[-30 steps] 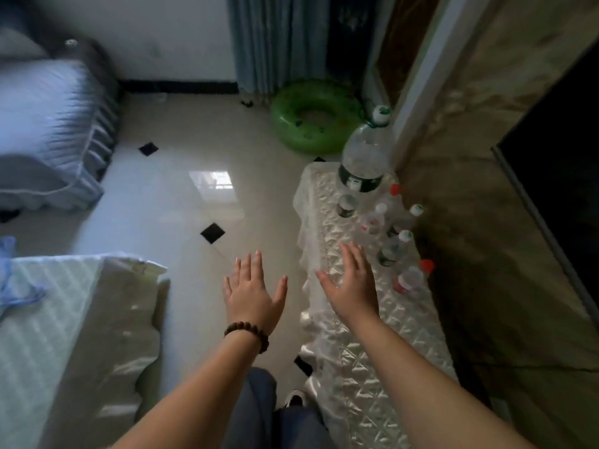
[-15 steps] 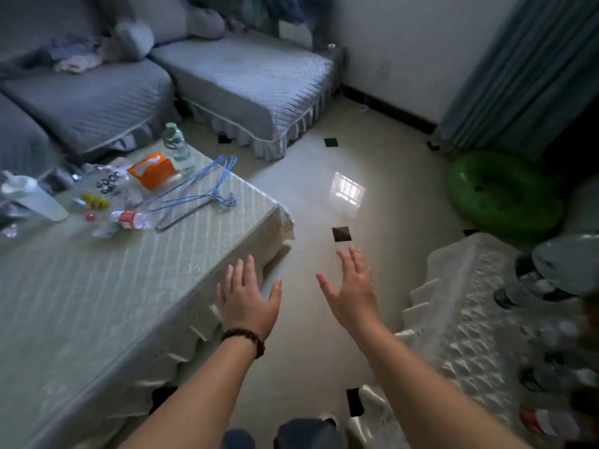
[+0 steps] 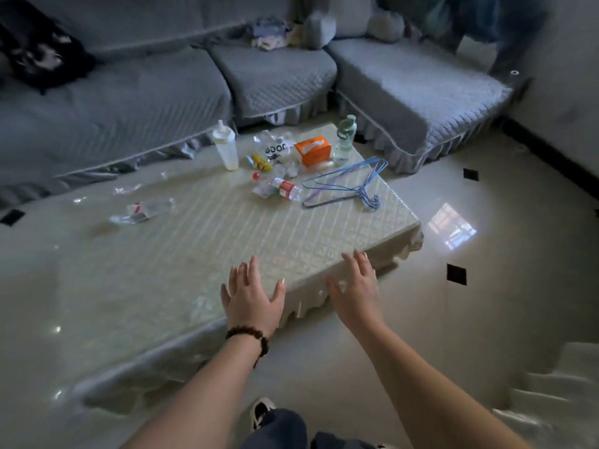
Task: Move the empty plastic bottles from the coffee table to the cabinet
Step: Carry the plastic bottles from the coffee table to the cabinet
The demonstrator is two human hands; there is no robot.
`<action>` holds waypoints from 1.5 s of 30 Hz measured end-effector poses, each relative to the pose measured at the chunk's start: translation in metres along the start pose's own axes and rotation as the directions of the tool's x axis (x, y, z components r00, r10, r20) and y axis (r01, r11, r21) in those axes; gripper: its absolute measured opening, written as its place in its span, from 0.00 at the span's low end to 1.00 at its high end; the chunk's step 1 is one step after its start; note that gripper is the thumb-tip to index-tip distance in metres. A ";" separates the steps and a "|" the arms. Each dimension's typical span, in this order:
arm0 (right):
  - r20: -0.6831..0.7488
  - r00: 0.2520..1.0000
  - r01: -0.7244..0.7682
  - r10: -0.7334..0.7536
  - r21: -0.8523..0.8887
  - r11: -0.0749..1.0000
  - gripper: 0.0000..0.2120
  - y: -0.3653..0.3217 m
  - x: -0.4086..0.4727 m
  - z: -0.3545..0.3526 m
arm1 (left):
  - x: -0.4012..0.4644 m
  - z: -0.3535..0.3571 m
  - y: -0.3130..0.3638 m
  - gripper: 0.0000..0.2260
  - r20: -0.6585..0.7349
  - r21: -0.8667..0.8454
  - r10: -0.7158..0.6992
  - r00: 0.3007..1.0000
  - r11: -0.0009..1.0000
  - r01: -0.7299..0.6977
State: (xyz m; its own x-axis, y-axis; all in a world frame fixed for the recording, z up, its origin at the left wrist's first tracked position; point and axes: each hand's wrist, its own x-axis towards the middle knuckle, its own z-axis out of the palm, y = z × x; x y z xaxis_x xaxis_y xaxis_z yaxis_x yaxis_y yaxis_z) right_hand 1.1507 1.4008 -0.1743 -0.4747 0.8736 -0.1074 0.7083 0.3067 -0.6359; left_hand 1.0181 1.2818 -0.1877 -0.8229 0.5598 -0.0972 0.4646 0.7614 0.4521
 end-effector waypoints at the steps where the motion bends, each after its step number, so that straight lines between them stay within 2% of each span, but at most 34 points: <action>1: 0.020 1.000 0.018 -0.018 -0.008 1.000 0.28 -0.014 0.001 0.012 | 0.006 -0.008 -0.015 0.32 -0.006 0.001 -0.016 1.000 1.000 0.016; 7: 0.116 0.986 0.128 -0.123 -0.038 0.991 0.29 -0.078 0.011 0.063 | 0.035 -0.047 -0.081 0.32 -0.048 0.000 -0.104 0.993 0.995 0.104; 14: 0.216 0.963 0.189 -0.163 -0.103 0.977 0.30 -0.121 0.041 0.095 | 0.064 -0.069 -0.120 0.33 -0.065 -0.038 -0.188 0.980 0.982 0.186; 20: 0.260 0.944 0.239 -0.203 -0.116 0.964 0.30 -0.150 0.084 0.126 | 0.104 -0.074 -0.144 0.32 -0.065 -0.047 -0.260 0.963 0.965 0.257; 26: 0.248 0.951 0.215 -0.187 -0.092 0.972 0.31 -0.171 0.164 0.156 | 0.178 -0.067 -0.151 0.32 -0.045 -0.026 -0.286 0.957 0.958 0.286; 37: 0.236 0.966 0.146 -0.107 -0.155 0.977 0.30 -0.148 0.339 0.202 | 0.340 -0.012 -0.139 0.33 0.020 0.098 -0.284 0.959 0.955 0.281; 45: 0.361 0.929 0.182 -0.074 -0.274 0.944 0.34 -0.109 0.454 0.273 | 0.409 0.044 -0.163 0.32 0.041 0.154 -0.288 0.957 0.948 0.278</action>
State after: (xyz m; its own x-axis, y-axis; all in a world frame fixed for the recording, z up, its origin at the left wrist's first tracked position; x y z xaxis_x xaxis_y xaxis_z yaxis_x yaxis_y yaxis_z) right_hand 0.7157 1.6610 -0.3627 -0.6826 0.6526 -0.3287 0.7256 0.5519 -0.4110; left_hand 0.6203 1.4006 -0.3404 -0.9077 0.3300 -0.2591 0.2619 0.9281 0.2646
